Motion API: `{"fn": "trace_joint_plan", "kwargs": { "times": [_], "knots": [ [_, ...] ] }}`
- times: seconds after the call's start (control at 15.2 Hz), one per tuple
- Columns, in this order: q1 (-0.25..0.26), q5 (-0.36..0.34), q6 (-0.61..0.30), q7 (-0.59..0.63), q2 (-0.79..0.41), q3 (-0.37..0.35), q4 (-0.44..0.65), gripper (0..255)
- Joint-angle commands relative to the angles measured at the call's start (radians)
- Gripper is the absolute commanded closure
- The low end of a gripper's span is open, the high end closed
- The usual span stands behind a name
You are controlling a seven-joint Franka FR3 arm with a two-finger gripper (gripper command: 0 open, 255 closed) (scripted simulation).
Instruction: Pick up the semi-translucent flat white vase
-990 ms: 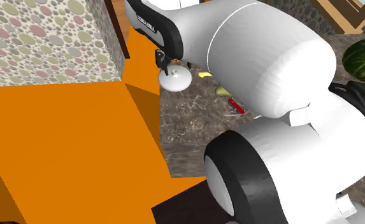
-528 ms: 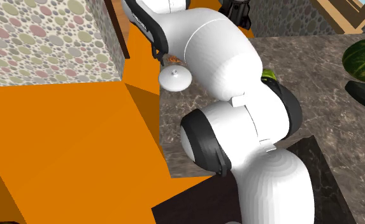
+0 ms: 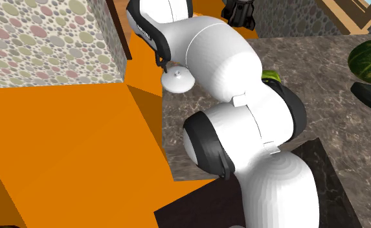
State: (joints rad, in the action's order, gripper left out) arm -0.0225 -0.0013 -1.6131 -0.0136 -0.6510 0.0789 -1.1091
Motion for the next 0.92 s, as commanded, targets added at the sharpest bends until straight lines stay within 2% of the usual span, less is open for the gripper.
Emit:
{"fn": "trace_joint_plan", "kwargs": {
  "times": [0.0,0.59,0.86],
  "knots": [
    [-0.001,0.0,-0.005,0.0,-0.001,0.0,-0.004,255],
    [0.0,0.0,-0.005,0.0,-0.002,0.0,-0.003,255],
    [-0.002,0.0,0.052,-0.002,-0.007,0.0,0.059,255]
  ]
}}
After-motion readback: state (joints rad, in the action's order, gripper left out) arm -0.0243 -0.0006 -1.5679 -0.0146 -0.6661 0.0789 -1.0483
